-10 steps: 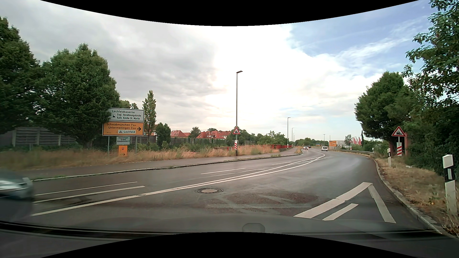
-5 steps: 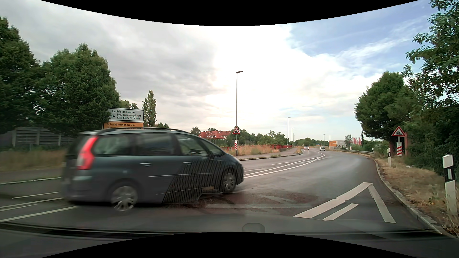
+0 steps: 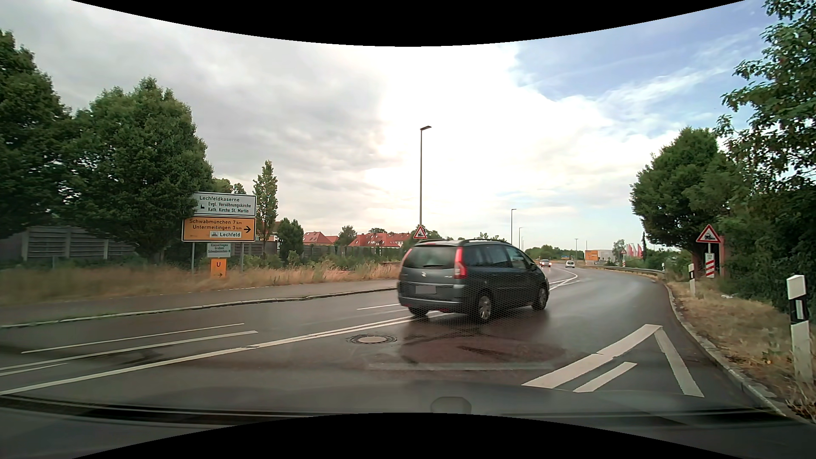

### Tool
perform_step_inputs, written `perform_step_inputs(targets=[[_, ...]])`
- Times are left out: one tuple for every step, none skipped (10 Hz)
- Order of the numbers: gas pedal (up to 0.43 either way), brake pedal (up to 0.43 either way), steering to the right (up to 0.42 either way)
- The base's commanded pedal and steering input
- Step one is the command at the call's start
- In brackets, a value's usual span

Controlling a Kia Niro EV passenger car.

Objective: Follow the waypoints while adhering to traffic rules and regulations

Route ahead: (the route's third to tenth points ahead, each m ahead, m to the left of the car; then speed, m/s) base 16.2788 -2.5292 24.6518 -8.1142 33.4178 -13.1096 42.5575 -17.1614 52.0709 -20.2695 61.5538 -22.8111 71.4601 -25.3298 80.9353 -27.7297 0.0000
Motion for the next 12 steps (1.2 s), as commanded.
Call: perform_step_inputs(targets=[[0.000,0.238,0.042],[0.000,0.238,0.042],[0.000,0.213,0.043],[0.000,0.146,0.044],[0.000,0.000,0.048],[0.000,0.000,0.050],[0.000,0.000,0.051],[0.000,0.000,0.056],[0.000,0.000,0.062],[0.000,0.000,0.074],[0.000,0.000,0.089],[0.000,0.000,0.103]])
